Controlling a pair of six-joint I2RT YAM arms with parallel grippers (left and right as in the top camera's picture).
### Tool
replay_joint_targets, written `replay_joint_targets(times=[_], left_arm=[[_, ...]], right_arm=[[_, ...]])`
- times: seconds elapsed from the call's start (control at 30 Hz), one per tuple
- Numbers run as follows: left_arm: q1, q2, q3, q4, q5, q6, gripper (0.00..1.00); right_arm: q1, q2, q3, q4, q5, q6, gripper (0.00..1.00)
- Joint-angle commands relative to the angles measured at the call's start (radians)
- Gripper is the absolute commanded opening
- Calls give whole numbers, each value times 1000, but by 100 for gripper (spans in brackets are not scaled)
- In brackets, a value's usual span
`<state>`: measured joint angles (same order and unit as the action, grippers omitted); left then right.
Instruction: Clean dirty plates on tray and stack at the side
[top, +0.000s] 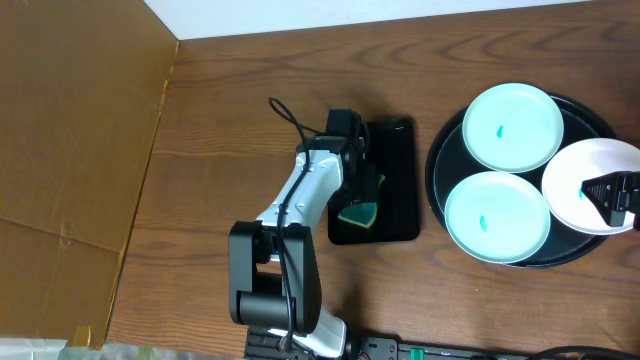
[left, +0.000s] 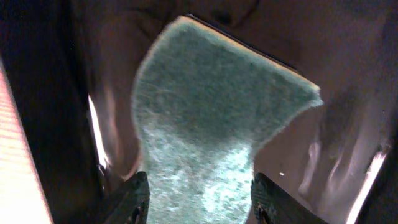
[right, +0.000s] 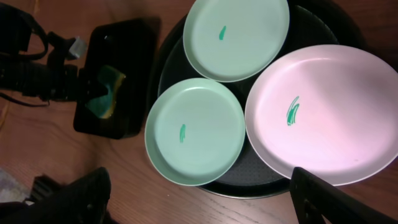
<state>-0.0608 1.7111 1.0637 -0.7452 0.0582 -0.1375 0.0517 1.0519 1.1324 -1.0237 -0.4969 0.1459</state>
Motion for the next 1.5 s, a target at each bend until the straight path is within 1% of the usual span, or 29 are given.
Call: replay_joint_targets(times=[0.0,0.2,0.27,0.3,0.33,0.37,0.4,0.47,0.5,0.63,0.73,0.77,0.8,0.87,0.93,1.0,1.1,1.27,1.3,1.37,1.4,1.47], left_arm=[[0,-3,-20,34,-51,-5,56],[0,31,-106,134,-49,-5,55],[0,34,-114,149,-28,-6,53],[0,36,-115,157,-13,-5,49],[0,36,-116,162,-5,-5,41],[0,36,-116,168,3,-5,36],[0,36,-116,172,8,-5,27],[0,36,-115,175,13,-5,10],[0,36,-115,175,13,-5,7],[1,35,-109,169,13,-5,7],[1,33,-83,132,13,-5,8],[1,30,-69,114,13,-6,11],[1,26,-56,98,12,-5,12],[0,19,-29,65,13,-6,10],[0,10,-1,32,14,-6,10],[0,-2,17,8,58,-22,10],[0,-14,18,13,138,-72,10],[-2,-14,17,-3,144,-232,10],[-4,-14,14,-2,144,-247,10],[-9,-12,-2,14,134,-265,17],[-12,-11,-14,30,131,-264,24],[-15,-2,-34,50,124,-265,31]], right_arm=[[2,0,16,-2,-1,8,90],[2,0,16,-2,-1,8,90],[2,0,16,-2,-1,8,90],[2,0,16,-2,-2,8,90],[2,0,16,-2,-1,8,90],[2,0,16,-2,-1,8,90],[2,0,16,-2,-2,8,90],[2,0,16,-2,-2,8,89],[2,0,16,-2,-2,8,89],[2,0,16,-8,-2,8,88],[2,0,16,-9,-2,8,88],[2,0,16,-9,-2,8,88],[2,0,16,-9,-1,8,88],[2,0,16,-9,-1,8,89],[2,0,16,-9,-1,8,89],[2,0,16,-9,-1,8,89],[2,0,16,-6,-1,8,89],[2,0,16,-5,-1,8,89],[2,0,16,-5,-1,7,89],[2,0,16,-5,-1,8,89],[2,0,16,-5,-1,8,89],[2,0,16,-5,-1,8,89]])
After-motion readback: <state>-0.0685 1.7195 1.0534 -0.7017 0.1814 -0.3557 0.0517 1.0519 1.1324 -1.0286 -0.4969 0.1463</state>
